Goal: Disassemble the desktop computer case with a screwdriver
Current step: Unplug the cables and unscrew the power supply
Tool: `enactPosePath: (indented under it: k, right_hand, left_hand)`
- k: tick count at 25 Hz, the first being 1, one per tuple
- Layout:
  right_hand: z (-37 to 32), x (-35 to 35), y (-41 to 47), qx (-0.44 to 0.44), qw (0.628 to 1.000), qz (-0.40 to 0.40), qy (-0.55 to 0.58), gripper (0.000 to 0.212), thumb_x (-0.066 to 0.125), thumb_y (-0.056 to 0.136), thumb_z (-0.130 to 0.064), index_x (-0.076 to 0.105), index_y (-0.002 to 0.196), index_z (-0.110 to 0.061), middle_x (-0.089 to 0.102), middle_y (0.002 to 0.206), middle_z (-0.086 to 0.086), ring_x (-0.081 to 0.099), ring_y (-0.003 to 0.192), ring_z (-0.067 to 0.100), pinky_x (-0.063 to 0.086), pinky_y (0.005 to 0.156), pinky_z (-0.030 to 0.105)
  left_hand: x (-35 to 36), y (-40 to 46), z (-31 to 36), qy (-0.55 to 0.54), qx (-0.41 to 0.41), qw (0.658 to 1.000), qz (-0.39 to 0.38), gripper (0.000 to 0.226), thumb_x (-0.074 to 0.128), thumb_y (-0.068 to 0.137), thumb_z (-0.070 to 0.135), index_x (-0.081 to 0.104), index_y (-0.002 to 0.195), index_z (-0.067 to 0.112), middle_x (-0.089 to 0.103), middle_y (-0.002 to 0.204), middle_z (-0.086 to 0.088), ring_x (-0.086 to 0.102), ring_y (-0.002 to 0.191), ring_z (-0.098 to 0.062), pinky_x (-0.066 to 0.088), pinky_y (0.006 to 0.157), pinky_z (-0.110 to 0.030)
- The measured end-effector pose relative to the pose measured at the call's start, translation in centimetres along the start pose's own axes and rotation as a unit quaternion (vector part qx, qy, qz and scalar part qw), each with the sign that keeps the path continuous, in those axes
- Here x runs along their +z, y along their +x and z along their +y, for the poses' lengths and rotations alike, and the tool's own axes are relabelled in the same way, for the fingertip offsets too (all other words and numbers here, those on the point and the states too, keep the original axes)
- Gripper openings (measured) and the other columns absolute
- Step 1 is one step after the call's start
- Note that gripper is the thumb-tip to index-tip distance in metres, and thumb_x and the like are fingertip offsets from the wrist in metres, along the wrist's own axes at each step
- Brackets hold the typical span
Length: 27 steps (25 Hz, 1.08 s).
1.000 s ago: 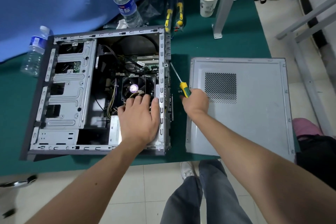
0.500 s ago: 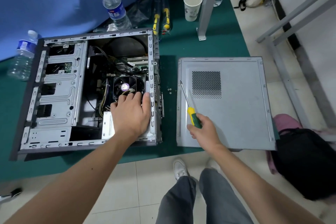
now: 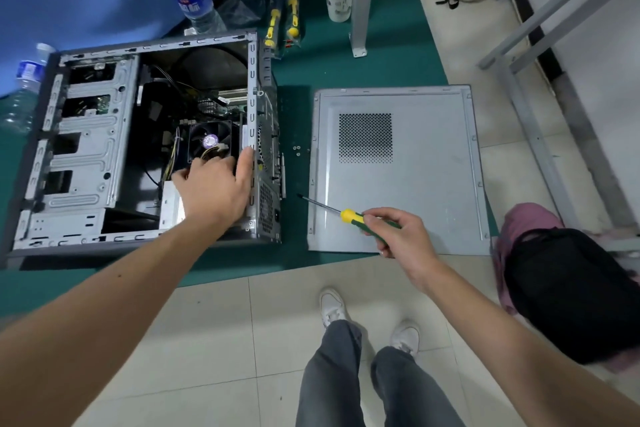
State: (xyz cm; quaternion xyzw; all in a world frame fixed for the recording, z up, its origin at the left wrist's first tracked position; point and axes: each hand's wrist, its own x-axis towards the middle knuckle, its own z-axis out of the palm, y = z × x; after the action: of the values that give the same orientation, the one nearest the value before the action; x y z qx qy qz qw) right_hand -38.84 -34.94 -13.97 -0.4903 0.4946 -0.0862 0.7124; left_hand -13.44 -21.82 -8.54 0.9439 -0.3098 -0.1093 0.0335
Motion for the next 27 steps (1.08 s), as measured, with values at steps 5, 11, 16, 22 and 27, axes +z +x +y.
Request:
enactPosePath:
  k: [5, 11, 16, 22, 27]
  right_hand:
    - [-0.1, 1.4, 1.8, -0.050, 0.993, -0.033, -0.106, 0.003, 0.071, 0.083, -0.030, 0.074, 0.084, -0.030, 0.064, 0.071, -0.008, 0.046, 0.050, 0.010, 0.039, 0.051, 0.025]
    - [1.0, 2.5, 3.5, -0.076, 0.987, -0.022, -0.143, 0.004, 0.070, 0.085, -0.032, 0.073, 0.086, -0.031, 0.063, 0.070, -0.020, 0.050, 0.056, 0.000, 0.039, 0.056, 0.020]
    - [1.4, 1.6, 4.0, -0.057, 0.995, -0.018, -0.081, 0.006, 0.071, 0.084, -0.027, 0.075, 0.085, -0.031, 0.067, 0.074, -0.008, 0.044, 0.049, 0.007, 0.038, 0.048, 0.023]
    - [1.4, 1.2, 5.0, -0.048, 0.996, -0.045, -0.064, 0.007, 0.071, 0.081, -0.026, 0.077, 0.084, -0.028, 0.059, 0.060, -0.009, 0.039, 0.048, 0.011, 0.034, 0.043, 0.021]
    - [1.3, 1.3, 5.2, -0.032, 0.996, -0.054, -0.060, 0.009, 0.070, 0.084, -0.020, 0.077, 0.081, -0.026, 0.060, 0.058, -0.006, 0.038, 0.049, 0.013, 0.033, 0.043, 0.022]
  left_hand:
    - [0.9, -0.9, 0.8, -0.003, -0.007, 1.000, 0.029, 0.065, 0.012, 0.101, 0.054, 0.054, 0.067, 0.017, 0.057, 0.087, -0.003, 0.050, 0.102, -0.030, 0.022, 0.109, -0.052]
    - [1.4, -0.7, 0.5, -0.004, -0.002, 0.999, 0.053, 0.064, 0.007, 0.096, 0.059, 0.043, 0.058, 0.022, 0.050, 0.077, 0.004, 0.041, 0.088, -0.021, 0.025, 0.105, -0.051]
    - [1.6, -0.6, 0.4, -0.005, -0.003, 0.998, 0.063, 0.065, 0.007, 0.097, 0.058, 0.044, 0.058, 0.022, 0.050, 0.076, 0.004, 0.042, 0.086, -0.021, 0.025, 0.105, -0.050]
    - [1.7, -0.6, 0.5, 0.001, -0.007, 0.998, 0.058, 0.066, 0.005, 0.095, 0.060, 0.045, 0.059, 0.021, 0.051, 0.078, 0.004, 0.042, 0.088, -0.021, 0.024, 0.105, -0.048]
    - [1.5, -0.6, 0.5, -0.001, -0.009, 0.999, 0.051, 0.068, 0.004, 0.094, 0.060, 0.047, 0.059, 0.019, 0.052, 0.078, 0.004, 0.042, 0.088, -0.021, 0.024, 0.105, -0.047]
